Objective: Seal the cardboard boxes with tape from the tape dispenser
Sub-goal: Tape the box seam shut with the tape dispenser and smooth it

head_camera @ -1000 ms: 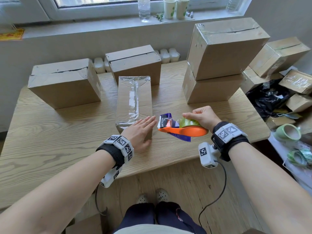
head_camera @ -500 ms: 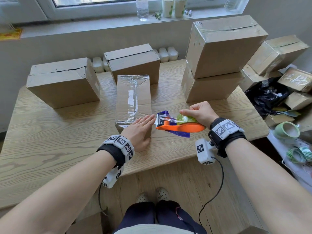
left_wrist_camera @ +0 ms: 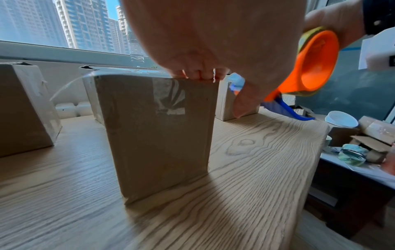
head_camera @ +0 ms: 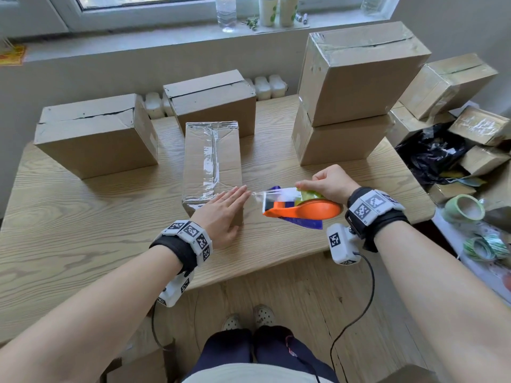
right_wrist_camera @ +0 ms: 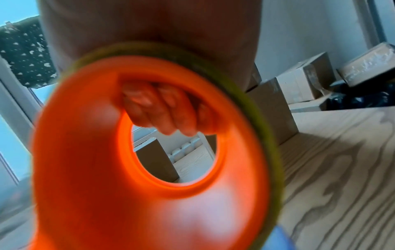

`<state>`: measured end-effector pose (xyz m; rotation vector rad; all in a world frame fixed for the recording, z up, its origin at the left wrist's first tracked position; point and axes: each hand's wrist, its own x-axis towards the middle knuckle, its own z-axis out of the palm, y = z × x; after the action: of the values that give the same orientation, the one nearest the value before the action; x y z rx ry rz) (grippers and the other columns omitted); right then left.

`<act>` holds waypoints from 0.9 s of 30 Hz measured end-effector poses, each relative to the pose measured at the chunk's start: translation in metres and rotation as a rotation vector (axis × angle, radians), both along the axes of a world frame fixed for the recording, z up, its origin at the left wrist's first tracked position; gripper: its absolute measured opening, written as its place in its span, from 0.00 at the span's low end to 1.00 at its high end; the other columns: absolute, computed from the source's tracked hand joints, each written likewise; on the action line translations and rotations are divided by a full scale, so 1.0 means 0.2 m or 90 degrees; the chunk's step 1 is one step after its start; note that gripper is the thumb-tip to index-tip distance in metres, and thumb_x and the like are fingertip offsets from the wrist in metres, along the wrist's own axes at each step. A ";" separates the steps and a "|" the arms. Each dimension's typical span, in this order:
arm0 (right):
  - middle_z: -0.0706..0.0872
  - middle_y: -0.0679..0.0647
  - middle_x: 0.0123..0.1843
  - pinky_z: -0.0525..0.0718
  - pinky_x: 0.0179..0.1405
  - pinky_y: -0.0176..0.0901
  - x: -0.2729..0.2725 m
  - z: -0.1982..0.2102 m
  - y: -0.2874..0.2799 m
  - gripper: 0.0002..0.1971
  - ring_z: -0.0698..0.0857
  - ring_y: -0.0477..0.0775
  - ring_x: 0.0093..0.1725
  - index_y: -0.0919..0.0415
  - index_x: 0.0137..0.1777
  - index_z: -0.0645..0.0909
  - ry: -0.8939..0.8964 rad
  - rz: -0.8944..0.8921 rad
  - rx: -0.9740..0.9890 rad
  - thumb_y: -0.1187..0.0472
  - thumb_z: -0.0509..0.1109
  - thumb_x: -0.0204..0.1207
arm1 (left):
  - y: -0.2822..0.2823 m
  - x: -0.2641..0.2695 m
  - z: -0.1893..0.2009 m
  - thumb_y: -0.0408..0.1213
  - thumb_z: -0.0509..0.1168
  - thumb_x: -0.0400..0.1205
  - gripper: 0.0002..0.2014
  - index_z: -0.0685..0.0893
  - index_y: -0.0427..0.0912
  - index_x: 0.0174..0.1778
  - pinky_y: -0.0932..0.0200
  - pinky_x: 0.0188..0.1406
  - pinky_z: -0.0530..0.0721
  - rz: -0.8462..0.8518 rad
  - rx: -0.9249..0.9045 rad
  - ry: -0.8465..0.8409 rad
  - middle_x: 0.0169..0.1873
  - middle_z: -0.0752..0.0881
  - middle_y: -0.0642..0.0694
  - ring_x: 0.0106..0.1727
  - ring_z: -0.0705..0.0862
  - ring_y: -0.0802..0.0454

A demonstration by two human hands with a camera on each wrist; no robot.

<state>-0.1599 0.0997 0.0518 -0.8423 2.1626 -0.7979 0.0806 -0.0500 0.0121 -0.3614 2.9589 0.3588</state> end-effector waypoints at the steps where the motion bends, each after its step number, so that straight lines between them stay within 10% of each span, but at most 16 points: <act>1: 0.63 0.50 0.20 0.63 0.29 0.42 -0.01 0.01 0.01 0.29 0.64 0.50 0.24 0.55 0.17 0.63 0.018 0.016 0.028 0.47 0.79 0.66 | -0.01 0.00 0.00 0.40 0.61 0.78 0.41 0.44 0.44 0.83 0.64 0.77 0.35 0.000 0.000 -0.004 0.83 0.44 0.48 0.83 0.43 0.53; 18: 0.68 0.43 0.16 0.68 0.28 0.40 -0.04 -0.05 0.11 0.28 0.68 0.45 0.22 0.54 0.17 0.67 -0.008 -0.089 -0.022 0.46 0.79 0.67 | -0.04 0.01 -0.02 0.40 0.62 0.79 0.41 0.43 0.44 0.82 0.62 0.80 0.38 0.012 0.042 0.011 0.82 0.44 0.50 0.79 0.38 0.62; 27: 0.75 0.56 0.30 0.67 0.32 0.43 0.13 -0.26 -0.01 0.17 0.73 0.53 0.31 0.59 0.29 0.75 0.018 -0.009 0.082 0.53 0.73 0.74 | -0.06 0.01 -0.03 0.38 0.60 0.81 0.36 0.49 0.48 0.83 0.66 0.77 0.38 0.045 0.050 0.044 0.83 0.45 0.50 0.83 0.44 0.56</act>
<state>-0.1344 0.0973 0.0002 -0.7770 2.2219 -0.6488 0.0828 -0.0610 0.0052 -0.4540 2.9938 0.5043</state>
